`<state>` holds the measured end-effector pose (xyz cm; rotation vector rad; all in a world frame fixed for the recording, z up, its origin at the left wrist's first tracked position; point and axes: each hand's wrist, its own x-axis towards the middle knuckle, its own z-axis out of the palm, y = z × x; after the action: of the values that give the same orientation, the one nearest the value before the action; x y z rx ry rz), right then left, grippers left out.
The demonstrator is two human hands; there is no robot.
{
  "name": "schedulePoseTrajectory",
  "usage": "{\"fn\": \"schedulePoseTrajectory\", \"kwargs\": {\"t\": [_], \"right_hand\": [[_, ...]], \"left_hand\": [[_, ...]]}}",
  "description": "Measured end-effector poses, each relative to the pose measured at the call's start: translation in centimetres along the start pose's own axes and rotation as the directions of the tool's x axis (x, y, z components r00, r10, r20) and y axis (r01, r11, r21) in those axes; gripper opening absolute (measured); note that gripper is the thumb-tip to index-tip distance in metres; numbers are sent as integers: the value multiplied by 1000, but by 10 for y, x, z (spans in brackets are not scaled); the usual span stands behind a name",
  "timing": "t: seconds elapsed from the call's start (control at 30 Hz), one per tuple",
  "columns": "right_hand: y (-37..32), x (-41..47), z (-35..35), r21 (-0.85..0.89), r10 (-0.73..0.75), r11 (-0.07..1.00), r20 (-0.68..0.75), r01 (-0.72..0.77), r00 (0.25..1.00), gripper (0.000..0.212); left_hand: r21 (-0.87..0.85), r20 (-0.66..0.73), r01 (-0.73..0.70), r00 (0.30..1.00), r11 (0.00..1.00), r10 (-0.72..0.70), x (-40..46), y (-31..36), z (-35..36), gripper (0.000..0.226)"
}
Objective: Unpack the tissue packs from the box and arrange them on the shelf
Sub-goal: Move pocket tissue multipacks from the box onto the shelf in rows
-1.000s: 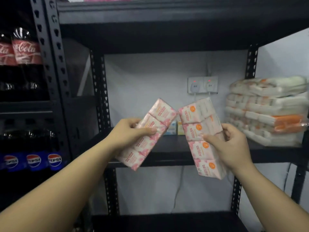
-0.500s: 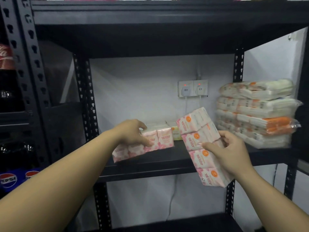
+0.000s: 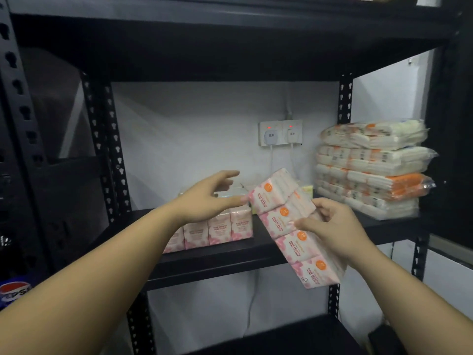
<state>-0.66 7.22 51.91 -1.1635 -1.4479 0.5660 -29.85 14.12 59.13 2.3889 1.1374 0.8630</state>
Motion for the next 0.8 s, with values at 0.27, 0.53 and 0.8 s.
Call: {"fn": "schedulePoseTrajectory", "kwargs": {"t": [0.27,0.53,0.8], "right_hand": [[-27,15,-24,-166,20,986,204,14,979,30],[-12,68,-69,-382,-32,910,320,160,947,70],[14,138,-99,-495,-14,815,502,301,865,54]], "left_hand": [[-32,239,-176,954,984,178,40,44,8,82],[-24,13,-172,985,985,172,85,32,49,52],[73,8,12,1000,997,-12,110,21,81,44]]}}
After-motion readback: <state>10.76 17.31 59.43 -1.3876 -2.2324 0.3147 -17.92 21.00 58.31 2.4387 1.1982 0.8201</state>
